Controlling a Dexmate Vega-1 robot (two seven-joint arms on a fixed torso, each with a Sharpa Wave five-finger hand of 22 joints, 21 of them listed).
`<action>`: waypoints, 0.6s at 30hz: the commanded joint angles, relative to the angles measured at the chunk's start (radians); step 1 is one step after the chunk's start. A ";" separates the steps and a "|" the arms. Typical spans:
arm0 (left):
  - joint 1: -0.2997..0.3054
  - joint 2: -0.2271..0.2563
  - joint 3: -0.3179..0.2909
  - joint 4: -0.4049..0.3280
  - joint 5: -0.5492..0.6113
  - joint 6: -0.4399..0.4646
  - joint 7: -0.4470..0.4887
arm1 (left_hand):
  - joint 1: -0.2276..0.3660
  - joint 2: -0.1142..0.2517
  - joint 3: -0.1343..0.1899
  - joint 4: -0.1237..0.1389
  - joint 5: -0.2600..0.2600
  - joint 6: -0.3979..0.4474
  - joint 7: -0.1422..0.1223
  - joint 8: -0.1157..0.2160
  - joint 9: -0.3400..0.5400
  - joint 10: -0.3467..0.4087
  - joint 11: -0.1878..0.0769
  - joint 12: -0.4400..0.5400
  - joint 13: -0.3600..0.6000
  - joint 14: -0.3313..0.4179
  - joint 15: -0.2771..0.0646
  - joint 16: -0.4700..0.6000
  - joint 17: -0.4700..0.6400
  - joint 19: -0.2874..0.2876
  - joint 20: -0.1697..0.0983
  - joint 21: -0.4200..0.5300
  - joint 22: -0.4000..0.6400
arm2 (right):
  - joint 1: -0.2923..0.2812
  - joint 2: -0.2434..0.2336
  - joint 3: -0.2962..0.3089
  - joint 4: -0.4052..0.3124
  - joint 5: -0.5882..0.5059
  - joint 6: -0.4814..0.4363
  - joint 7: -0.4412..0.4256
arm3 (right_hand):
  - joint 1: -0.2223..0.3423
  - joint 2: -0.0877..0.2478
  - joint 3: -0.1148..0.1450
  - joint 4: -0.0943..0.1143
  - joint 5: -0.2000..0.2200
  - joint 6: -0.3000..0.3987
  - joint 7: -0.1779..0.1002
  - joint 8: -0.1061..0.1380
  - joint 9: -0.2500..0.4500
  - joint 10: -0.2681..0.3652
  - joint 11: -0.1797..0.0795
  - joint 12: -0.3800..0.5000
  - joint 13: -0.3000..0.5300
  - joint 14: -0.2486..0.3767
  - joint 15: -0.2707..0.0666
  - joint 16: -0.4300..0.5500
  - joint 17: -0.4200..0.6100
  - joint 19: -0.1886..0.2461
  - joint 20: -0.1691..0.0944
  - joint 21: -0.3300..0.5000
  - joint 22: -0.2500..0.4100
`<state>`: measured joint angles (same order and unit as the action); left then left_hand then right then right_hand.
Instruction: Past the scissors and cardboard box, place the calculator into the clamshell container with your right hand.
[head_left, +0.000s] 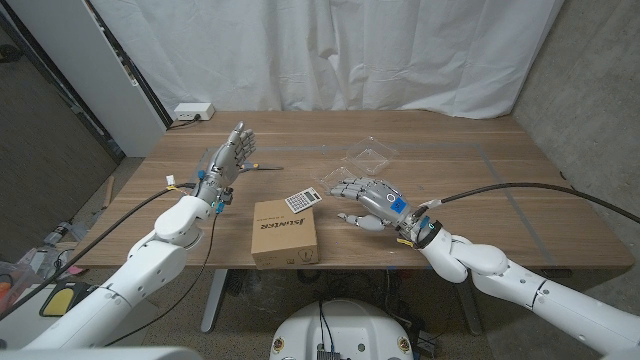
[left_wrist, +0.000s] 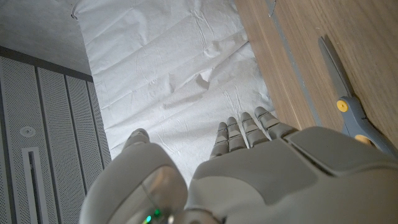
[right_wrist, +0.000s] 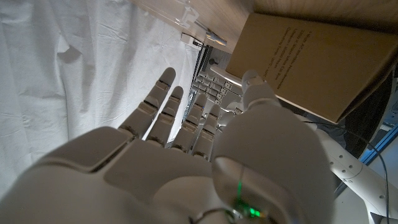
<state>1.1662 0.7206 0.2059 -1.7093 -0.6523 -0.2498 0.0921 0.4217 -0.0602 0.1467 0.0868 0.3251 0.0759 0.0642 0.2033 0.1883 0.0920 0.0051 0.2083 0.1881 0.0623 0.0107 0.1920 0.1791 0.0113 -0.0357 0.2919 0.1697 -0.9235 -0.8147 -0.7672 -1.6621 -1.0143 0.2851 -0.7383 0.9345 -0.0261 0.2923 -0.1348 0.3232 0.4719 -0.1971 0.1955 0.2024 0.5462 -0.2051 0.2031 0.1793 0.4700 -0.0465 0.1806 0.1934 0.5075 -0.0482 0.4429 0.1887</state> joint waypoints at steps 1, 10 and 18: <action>0.020 0.005 -0.010 -0.022 0.004 0.006 0.015 | 0.009 -0.001 -0.007 0.002 0.005 -0.001 -0.001 0.000 0.004 -0.001 0.001 -0.002 0.006 -0.004 0.002 -0.002 0.005 -0.001 -0.001 -0.002 0.005 | 0.044 0.010 -0.033 0.032 -0.022 0.007 -0.021 | 0.003 0.006 0.000 0.003 0.005 0.003 0.001 0.002 0.003 -0.006 -0.001 0.000 0.005 -0.007 -0.155 -0.001 0.003 -0.005 -0.152 -0.005 0.002; 0.021 0.001 -0.010 -0.023 0.007 0.004 0.017 | 0.010 0.000 -0.009 0.002 0.005 0.000 -0.001 0.000 0.004 -0.001 0.000 -0.002 0.006 -0.004 0.001 -0.002 0.005 0.000 -0.002 -0.005 0.005 | 0.073 0.027 -0.058 0.060 -0.032 0.013 -0.036 | 0.003 0.010 -0.001 0.005 0.005 0.010 -0.002 0.005 0.003 -0.007 -0.001 0.001 0.005 -0.006 -0.151 0.003 0.003 -0.008 -0.145 -0.009 0.003; 0.024 0.005 -0.018 -0.023 0.005 0.006 0.018 | 0.010 0.000 -0.010 0.002 0.005 0.000 -0.002 -0.001 0.004 0.000 0.001 -0.002 0.006 -0.004 0.001 -0.002 0.005 0.001 -0.003 -0.008 0.005 | 0.113 0.052 -0.090 0.100 -0.046 0.027 -0.048 | 0.011 0.023 0.004 0.006 0.005 0.019 -0.002 0.009 0.003 -0.008 -0.002 0.002 0.005 -0.010 -0.143 0.004 0.004 -0.016 -0.140 -0.013 0.003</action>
<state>1.1857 0.7238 0.1947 -1.7299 -0.6492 -0.2455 0.1025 0.4217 -0.0602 0.1428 0.0908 0.3251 0.0758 0.0642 0.2033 0.1884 0.0920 0.0051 0.2084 0.1881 0.0595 0.0135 0.1921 0.1791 0.0113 -0.0356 0.2857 0.1697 -0.8884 -0.8053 -0.7940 -1.6343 -1.0445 0.2978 -0.7712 0.9442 -0.0148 0.2899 -0.1323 0.3232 0.4793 -0.1967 0.2004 0.2024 0.5424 -0.2089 0.2031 0.1793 0.4632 -0.0474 0.1806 0.1933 0.4968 -0.0483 0.4351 0.1886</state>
